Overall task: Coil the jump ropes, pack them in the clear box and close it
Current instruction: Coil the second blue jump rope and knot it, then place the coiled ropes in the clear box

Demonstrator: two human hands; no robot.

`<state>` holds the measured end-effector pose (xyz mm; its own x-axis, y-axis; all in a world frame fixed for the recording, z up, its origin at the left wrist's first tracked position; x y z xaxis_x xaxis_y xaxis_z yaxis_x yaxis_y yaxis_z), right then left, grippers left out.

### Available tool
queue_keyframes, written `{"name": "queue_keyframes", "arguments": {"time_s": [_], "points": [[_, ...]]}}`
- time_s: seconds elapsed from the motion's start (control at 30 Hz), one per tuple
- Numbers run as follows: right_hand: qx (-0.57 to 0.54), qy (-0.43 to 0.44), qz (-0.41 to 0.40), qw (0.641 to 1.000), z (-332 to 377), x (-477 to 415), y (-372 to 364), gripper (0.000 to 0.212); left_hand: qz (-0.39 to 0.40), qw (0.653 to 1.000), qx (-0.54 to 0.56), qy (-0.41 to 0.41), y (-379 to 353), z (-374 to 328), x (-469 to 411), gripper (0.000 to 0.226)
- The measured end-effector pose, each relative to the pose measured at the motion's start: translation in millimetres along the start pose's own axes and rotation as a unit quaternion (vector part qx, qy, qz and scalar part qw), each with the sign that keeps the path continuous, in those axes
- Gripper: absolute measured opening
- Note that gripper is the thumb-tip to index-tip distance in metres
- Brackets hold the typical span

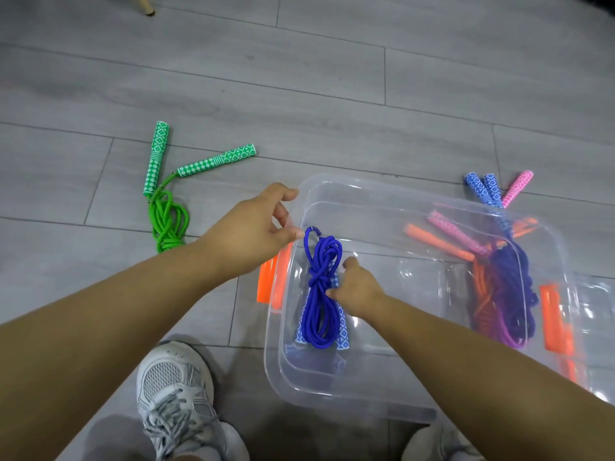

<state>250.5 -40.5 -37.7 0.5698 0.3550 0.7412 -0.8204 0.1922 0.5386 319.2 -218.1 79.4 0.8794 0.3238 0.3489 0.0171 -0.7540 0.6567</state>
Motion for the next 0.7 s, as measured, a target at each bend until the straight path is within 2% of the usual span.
{"name": "queue_keyframes", "arguments": {"time_s": [0.1,0.23,0.37,0.43,0.53,0.6,0.7], "points": [[0.048,0.021,0.026,0.998,3.6,-1.5,-12.9,0.036,-0.014,1.000,0.018,0.005,-1.8,3.2,0.2,0.055],[0.060,0.031,0.027,0.997,10.1,1.1,-14.4,0.032,-0.033,0.999,0.030,0.005,-3.2,5.5,3.3,0.053],[0.072,0.039,0.036,0.996,20.2,12.0,1.0,0.029,-0.029,0.999,-0.017,-0.011,-1.4,3.7,9.3,0.050],[0.090,0.056,0.024,0.994,28.6,20.5,15.2,0.031,-0.036,0.999,-0.009,-0.006,1.1,7.8,13.1,0.036],[0.102,0.074,0.001,0.992,40.1,33.1,40.6,0.031,-0.054,0.996,0.062,0.026,4.9,25.7,18.3,0.014],[0.124,0.091,-0.017,0.988,49.5,43.2,58.7,0.032,-0.069,0.991,0.098,0.054,7.5,42.1,22.2,0.014],[0.152,0.129,-0.042,0.979,72.6,62.6,83.2,0.032,-0.075,0.990,0.083,0.082,13.0,66.3,28.6,0.015]]}}
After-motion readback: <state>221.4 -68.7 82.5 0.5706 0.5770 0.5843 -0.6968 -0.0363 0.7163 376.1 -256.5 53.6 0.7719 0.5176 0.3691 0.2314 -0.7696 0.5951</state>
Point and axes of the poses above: each hand's wrist, its own x-axis away from the middle knuckle, its own y-axis out of the back of the hand, z = x × y, the point moved 5 cm from there along -x, towards the middle knuckle, and after that the axes turned 6 degrees about -x, right-handed, at the moved point
